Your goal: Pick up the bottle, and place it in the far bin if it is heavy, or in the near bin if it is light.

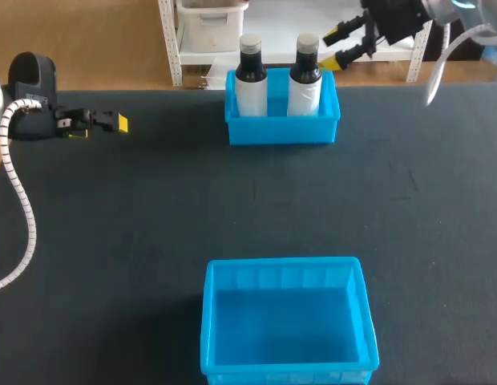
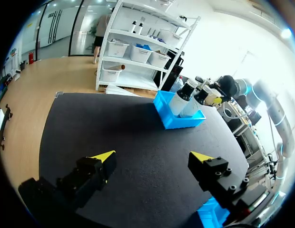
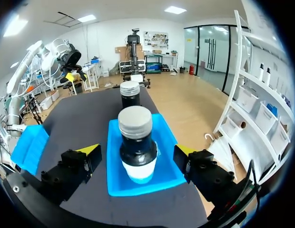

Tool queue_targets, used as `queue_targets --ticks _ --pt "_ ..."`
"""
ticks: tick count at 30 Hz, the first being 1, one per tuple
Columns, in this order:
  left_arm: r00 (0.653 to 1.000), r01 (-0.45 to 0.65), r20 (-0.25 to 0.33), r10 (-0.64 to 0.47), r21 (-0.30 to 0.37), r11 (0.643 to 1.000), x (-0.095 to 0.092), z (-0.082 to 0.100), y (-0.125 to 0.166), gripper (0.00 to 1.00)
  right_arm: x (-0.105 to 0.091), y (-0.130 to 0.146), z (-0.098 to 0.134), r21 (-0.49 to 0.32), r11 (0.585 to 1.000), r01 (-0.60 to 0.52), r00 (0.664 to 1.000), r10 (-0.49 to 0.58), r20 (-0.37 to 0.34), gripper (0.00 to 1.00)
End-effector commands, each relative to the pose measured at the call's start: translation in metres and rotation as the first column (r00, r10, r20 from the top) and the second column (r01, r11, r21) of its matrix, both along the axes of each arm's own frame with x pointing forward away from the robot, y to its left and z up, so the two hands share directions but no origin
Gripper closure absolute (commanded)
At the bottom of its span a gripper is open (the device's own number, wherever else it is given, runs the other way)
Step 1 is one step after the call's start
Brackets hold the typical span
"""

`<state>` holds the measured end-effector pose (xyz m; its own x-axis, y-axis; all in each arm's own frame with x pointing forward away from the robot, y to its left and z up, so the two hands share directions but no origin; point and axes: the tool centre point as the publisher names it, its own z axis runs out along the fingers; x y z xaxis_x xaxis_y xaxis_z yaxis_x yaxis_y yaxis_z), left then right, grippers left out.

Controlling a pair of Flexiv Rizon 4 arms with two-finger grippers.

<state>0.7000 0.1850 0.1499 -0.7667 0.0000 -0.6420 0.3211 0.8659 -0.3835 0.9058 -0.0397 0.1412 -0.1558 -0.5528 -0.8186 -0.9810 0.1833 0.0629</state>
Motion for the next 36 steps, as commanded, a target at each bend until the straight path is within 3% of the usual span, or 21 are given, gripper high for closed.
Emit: queue_targets --ticks 1,15,20,36 --pt "1.000 0.000 0.000 0.000 0.000 1.000 0.000 0.000 0.000 0.00 -0.015 -0.020 0.012 -0.010 0.999 0.038 0.999 -0.038 0.012 0.00" --pt "1.000 0.000 0.000 0.000 0.000 1.000 0.000 0.000 0.000 0.00 -0.058 -0.054 0.034 -0.022 0.988 0.153 0.988 -0.152 0.034 0.00" --pt "1.000 0.000 0.000 0.000 0.000 1.000 0.000 0.000 0.000 0.00 -0.071 -0.056 0.042 -0.039 0.983 0.179 0.984 -0.180 -0.010 0.00" --pt "1.000 0.000 0.000 0.000 0.000 1.000 0.000 0.000 0.000 0.00 -0.071 -0.056 0.042 -0.039 0.983 0.179 0.984 -0.180 -0.010 0.00"
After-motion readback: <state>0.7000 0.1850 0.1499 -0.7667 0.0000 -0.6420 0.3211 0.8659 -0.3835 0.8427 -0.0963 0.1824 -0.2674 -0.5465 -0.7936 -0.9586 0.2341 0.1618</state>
